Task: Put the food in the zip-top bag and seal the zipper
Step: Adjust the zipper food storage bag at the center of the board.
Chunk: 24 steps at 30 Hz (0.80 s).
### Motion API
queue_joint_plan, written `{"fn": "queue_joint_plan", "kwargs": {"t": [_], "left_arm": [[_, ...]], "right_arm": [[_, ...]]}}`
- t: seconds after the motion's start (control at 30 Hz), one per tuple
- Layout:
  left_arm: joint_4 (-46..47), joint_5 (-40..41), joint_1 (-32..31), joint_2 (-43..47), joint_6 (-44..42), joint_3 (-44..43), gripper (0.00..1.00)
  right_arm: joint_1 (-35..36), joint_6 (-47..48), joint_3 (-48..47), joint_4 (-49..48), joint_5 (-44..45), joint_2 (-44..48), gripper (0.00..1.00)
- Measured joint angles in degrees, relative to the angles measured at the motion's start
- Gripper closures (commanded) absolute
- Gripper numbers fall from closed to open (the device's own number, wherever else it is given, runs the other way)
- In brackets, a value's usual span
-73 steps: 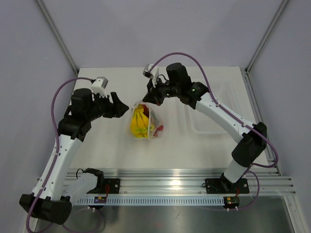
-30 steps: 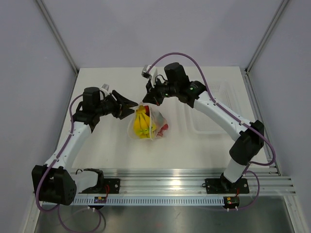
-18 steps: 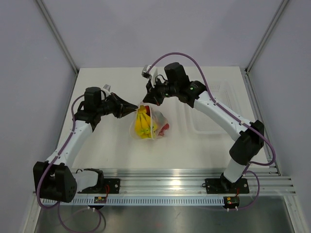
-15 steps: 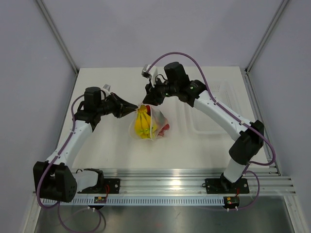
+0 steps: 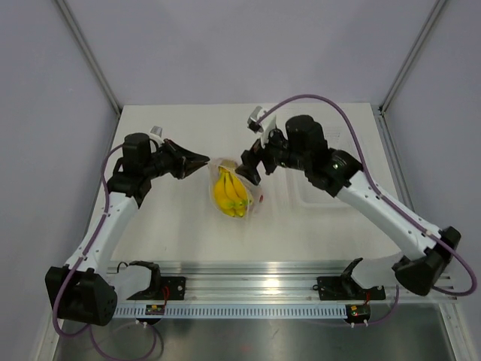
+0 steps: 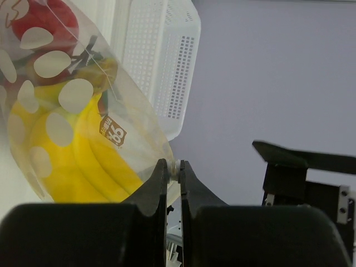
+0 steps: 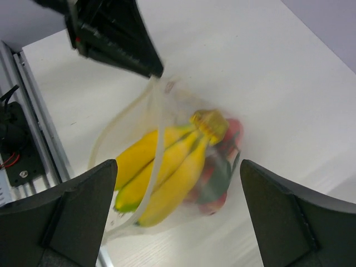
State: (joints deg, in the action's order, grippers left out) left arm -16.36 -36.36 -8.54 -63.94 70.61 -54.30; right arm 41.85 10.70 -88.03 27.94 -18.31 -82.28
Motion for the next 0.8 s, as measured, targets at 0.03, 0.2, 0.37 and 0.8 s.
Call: {"fn": "queue_joint_plan", "kwargs": {"t": [0.03,0.2,0.37,0.8], "left_arm": [[-0.02,0.24,0.0,0.44,0.2,-0.02,1.0],[-0.24,1.07,0.0,0.98,0.92,-0.02,1.0],[-0.33,2.45,0.0,1.11,1.97,-0.02,1.0],[-0.92,5.77,0.11,2.1,2.97,-0.04,1.0]], "right_arm": [[1.27,-0.98,3.8,-1.99,2.32,3.5,0.01],[9.42,-7.91,18.21,-3.78,13.11,14.64,0.15],[20.33,-12.72,25.83,-2.62,25.18,14.99,0.09],[42.71,-25.49,20.74,1.16,60.02,-3.1,0.37]]}}
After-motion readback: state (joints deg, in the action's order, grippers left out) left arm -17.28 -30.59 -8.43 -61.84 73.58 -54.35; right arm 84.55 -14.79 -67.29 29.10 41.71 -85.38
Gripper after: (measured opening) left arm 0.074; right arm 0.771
